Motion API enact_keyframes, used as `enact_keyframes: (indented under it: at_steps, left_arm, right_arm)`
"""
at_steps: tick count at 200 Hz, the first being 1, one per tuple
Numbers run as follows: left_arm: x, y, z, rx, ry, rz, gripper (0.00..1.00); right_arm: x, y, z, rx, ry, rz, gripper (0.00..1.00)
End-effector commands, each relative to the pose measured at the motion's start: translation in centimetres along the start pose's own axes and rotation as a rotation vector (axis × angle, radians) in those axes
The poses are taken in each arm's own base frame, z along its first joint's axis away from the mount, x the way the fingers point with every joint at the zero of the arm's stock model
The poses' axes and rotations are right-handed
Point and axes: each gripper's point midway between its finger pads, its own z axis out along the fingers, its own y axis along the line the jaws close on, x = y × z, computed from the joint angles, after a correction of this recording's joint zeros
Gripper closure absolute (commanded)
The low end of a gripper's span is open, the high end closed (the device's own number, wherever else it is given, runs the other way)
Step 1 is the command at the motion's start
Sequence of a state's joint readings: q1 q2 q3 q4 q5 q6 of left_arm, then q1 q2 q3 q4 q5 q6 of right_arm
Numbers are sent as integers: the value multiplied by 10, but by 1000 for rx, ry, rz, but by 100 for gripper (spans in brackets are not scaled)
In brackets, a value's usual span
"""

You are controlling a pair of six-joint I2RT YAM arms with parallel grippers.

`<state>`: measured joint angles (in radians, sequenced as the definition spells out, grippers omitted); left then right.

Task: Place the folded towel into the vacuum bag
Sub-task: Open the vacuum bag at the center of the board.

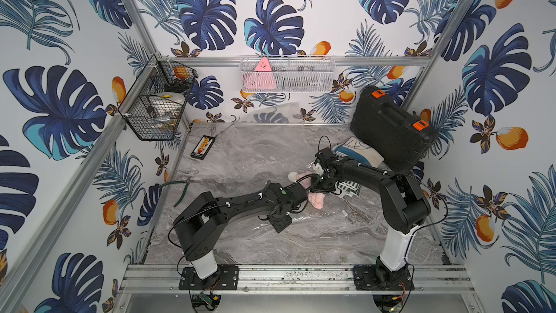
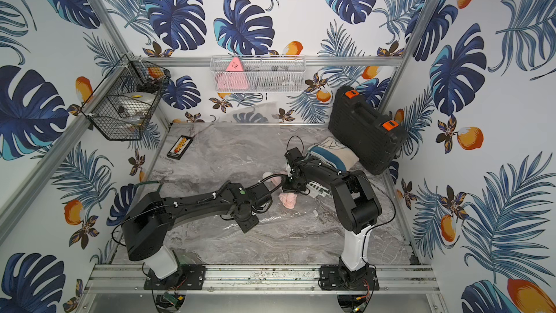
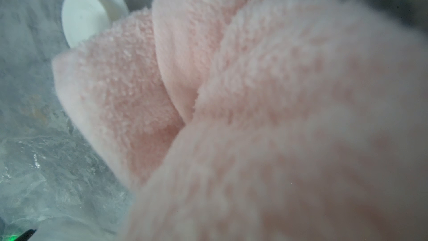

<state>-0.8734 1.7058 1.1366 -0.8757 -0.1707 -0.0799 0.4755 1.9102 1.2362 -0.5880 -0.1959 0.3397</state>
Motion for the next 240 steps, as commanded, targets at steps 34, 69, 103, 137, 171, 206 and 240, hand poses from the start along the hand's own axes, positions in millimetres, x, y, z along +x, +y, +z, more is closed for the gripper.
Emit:
enact_keyframes:
  at_steps: [34, 69, 103, 137, 171, 206, 240]
  left_arm:
    - [4, 2, 9, 11, 41, -6, 36]
    - [9, -2, 6, 36, 49, -13, 36]
    - [16, 14, 11, -13, 83, -57, 31]
    - [22, 14, 11, 0, 89, -67, 31]
    - [30, 12, 17, 0, 138, -68, 33]
    - [19, 1, 18, 61, 106, -71, 52]
    - [6, 1, 21, 64, 69, -82, 70]
  right_arm:
    - [15, -48, 14, 227, 44, 5, 88]
    - [15, -45, 14, 213, 50, 4, 88]
    - [15, -45, 14, 212, 51, 6, 87]
    - [17, -46, 15, 212, 56, 8, 87]
    - [16, -46, 14, 214, 56, 6, 87]
    - [15, -44, 15, 208, 56, 10, 87]
    - [15, -44, 14, 212, 58, 8, 87]
